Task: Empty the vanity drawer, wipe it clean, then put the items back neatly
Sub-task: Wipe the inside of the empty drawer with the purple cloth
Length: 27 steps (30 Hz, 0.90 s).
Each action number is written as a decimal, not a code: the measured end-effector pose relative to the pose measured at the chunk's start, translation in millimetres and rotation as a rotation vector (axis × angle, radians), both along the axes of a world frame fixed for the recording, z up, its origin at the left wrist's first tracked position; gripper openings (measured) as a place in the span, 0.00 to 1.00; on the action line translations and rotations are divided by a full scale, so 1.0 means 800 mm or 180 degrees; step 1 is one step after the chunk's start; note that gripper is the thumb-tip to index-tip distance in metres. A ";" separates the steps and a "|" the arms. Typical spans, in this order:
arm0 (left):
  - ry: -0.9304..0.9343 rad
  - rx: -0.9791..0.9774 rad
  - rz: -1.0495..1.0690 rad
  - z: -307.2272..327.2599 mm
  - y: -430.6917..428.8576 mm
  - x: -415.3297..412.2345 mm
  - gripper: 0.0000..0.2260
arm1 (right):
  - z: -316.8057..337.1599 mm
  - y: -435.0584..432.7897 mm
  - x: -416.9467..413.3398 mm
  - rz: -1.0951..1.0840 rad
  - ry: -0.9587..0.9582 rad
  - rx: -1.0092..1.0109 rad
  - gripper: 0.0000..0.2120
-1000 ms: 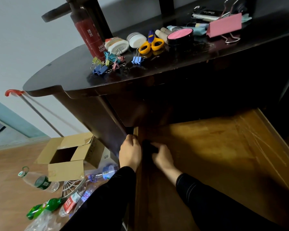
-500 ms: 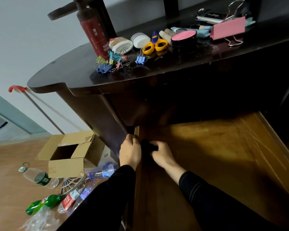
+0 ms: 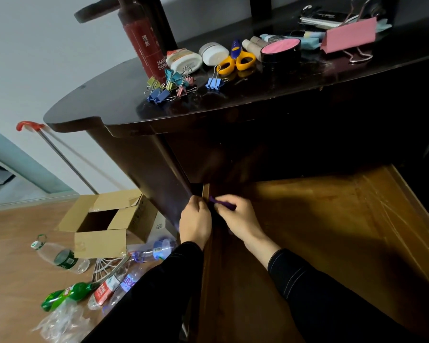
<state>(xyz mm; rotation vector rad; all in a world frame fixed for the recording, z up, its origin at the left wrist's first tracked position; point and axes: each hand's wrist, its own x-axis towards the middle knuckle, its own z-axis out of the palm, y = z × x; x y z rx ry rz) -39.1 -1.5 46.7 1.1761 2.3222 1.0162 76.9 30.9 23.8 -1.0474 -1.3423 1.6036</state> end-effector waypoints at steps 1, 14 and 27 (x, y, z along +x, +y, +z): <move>-0.0008 0.0018 -0.0015 0.000 0.001 0.000 0.09 | 0.004 -0.002 -0.002 -0.0061 0.0122 0.0245 0.10; -0.0064 -0.0018 0.0059 0.000 0.002 -0.001 0.09 | -0.014 -0.004 -0.015 -0.0222 -0.0037 0.0151 0.11; -0.0016 -0.0045 0.0054 -0.002 0.002 -0.003 0.10 | -0.041 0.008 -0.014 0.0012 -0.0305 -0.0011 0.12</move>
